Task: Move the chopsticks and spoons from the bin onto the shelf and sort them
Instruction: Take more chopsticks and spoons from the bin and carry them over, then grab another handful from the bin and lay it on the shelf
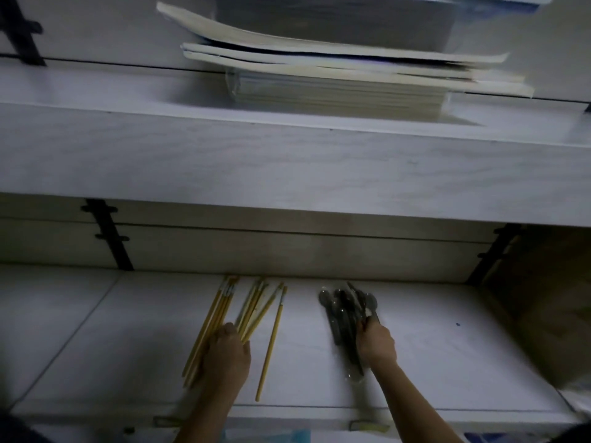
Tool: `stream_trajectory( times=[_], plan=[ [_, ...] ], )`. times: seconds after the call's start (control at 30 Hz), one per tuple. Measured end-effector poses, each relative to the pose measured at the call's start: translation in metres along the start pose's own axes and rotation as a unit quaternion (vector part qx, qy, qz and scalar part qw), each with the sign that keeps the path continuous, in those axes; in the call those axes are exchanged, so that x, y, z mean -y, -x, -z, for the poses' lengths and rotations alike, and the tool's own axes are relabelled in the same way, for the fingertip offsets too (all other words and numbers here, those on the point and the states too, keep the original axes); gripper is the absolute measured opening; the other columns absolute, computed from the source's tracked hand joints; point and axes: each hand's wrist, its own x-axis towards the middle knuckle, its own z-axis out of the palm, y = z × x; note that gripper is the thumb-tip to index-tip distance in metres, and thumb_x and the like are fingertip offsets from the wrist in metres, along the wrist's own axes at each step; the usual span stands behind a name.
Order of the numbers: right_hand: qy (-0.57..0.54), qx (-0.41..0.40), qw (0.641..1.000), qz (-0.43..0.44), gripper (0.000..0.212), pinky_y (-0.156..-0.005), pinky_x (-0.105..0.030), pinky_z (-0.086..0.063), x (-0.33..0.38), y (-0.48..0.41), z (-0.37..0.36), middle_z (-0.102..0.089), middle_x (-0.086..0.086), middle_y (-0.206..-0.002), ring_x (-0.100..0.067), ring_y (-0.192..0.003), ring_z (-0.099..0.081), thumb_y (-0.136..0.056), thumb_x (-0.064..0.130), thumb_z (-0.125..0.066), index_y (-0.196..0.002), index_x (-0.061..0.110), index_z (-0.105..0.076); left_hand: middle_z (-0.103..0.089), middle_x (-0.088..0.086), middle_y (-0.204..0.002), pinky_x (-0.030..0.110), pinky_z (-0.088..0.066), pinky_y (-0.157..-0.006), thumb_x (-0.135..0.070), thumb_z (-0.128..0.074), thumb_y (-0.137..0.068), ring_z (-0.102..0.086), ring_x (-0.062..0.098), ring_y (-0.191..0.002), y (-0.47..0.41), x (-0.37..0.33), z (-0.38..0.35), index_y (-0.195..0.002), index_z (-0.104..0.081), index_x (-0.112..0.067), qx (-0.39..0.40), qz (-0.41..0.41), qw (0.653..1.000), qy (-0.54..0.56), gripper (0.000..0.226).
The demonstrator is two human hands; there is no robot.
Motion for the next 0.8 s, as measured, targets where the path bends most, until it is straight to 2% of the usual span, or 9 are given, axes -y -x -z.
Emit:
stream_trajectory(
  times=[0.17,0.27,0.37,0.43,0.57,0.63,0.7,0.8],
  plan=[
    [0.004,0.003,1.000,0.031,0.026,-0.075,-0.033,-0.048,-0.003,0.000,0.004,-0.065,-0.015,-0.104,-0.029,-0.089,-0.061,-0.096,0.022,-0.041,-0.107,0.005,-0.057,-0.058,0.005,-0.116,0.025,-0.051,-0.084,-0.039,-0.053,-0.088,-0.057,0.018,-0.106,-0.002,0.001,0.003,-0.117,-0.052,-0.011,-0.015,-0.020,0.999,-0.044,0.041],
    [0.019,-0.011,0.998,0.058,0.024,-0.067,-0.025,-0.038,-0.005,0.004,0.010,-0.063,-0.011,-0.097,-0.022,-0.076,-0.051,-0.094,0.021,-0.045,-0.108,0.007,-0.058,-0.056,0.004,-0.120,0.026,-0.047,-0.089,-0.041,-0.050,-0.089,-0.052,0.018,-0.111,-0.002,0.000,0.009,-0.119,-0.051,-0.012,-0.022,-0.036,0.996,-0.075,0.042],
    [0.014,-0.044,0.995,0.086,0.024,-0.068,-0.032,-0.048,-0.004,0.007,0.015,-0.064,-0.010,-0.098,-0.021,-0.078,-0.057,-0.092,0.021,-0.048,-0.109,0.010,-0.060,-0.053,0.003,-0.123,0.026,-0.044,-0.091,-0.038,-0.046,-0.091,-0.050,0.018,-0.112,0.000,0.000,0.020,-0.122,-0.049,-0.014,-0.026,-0.063,0.994,-0.088,0.040],
    [0.016,-0.052,0.992,0.110,0.022,-0.068,-0.033,-0.051,0.000,0.013,0.020,-0.063,-0.009,-0.100,-0.022,-0.081,-0.059,-0.092,0.020,-0.048,-0.108,0.013,-0.061,-0.057,0.001,-0.119,0.024,-0.043,-0.086,-0.035,-0.044,-0.093,-0.054,0.015,-0.107,0.002,0.002,0.031,-0.120,-0.052,-0.016,-0.038,-0.086,0.993,-0.074,0.034],
    [0.027,-0.045,0.981,0.187,0.023,-0.069,-0.032,-0.049,0.018,0.032,0.027,-0.065,-0.009,-0.104,-0.026,-0.091,-0.062,-0.092,0.022,-0.048,-0.110,0.021,-0.063,-0.066,-0.001,-0.095,0.020,-0.039,-0.063,-0.031,-0.043,-0.095,-0.060,0.012,-0.081,0.009,0.011,0.061,-0.101,-0.060,-0.018,-0.079,-0.097,0.990,-0.057,0.022],
    [0.020,-0.044,0.971,0.233,0.020,-0.070,-0.034,-0.053,0.034,0.044,0.028,-0.067,-0.007,-0.100,-0.025,-0.086,-0.064,-0.092,0.026,-0.049,-0.105,0.023,-0.065,-0.067,-0.002,-0.085,0.018,-0.035,-0.053,-0.031,-0.045,-0.094,-0.060,0.012,-0.072,0.014,0.021,0.078,-0.092,-0.061,-0.018,-0.097,-0.092,0.990,-0.052,0.020],
    [0.012,-0.037,0.958,0.284,0.017,-0.069,-0.031,-0.052,0.054,0.057,0.026,-0.069,-0.003,-0.099,-0.019,-0.083,-0.065,-0.091,0.026,-0.052,-0.102,0.024,-0.066,-0.067,-0.003,-0.082,0.016,-0.031,-0.051,-0.033,-0.046,-0.094,-0.057,0.010,-0.067,0.022,0.036,0.097,-0.092,-0.062,-0.019,-0.117,-0.082,0.988,-0.054,0.022],
    [0.010,-0.019,0.933,0.360,0.019,-0.071,-0.026,-0.050,0.088,0.080,0.016,-0.069,0.005,-0.103,-0.011,-0.090,-0.064,-0.091,0.025,-0.054,-0.105,0.025,-0.066,-0.067,-0.004,-0.082,0.014,-0.029,-0.050,-0.037,-0.041,-0.095,-0.054,0.008,-0.066,0.037,0.064,0.130,-0.095,-0.060,-0.021,-0.139,-0.058,0.986,-0.063,0.025]
  ],
)
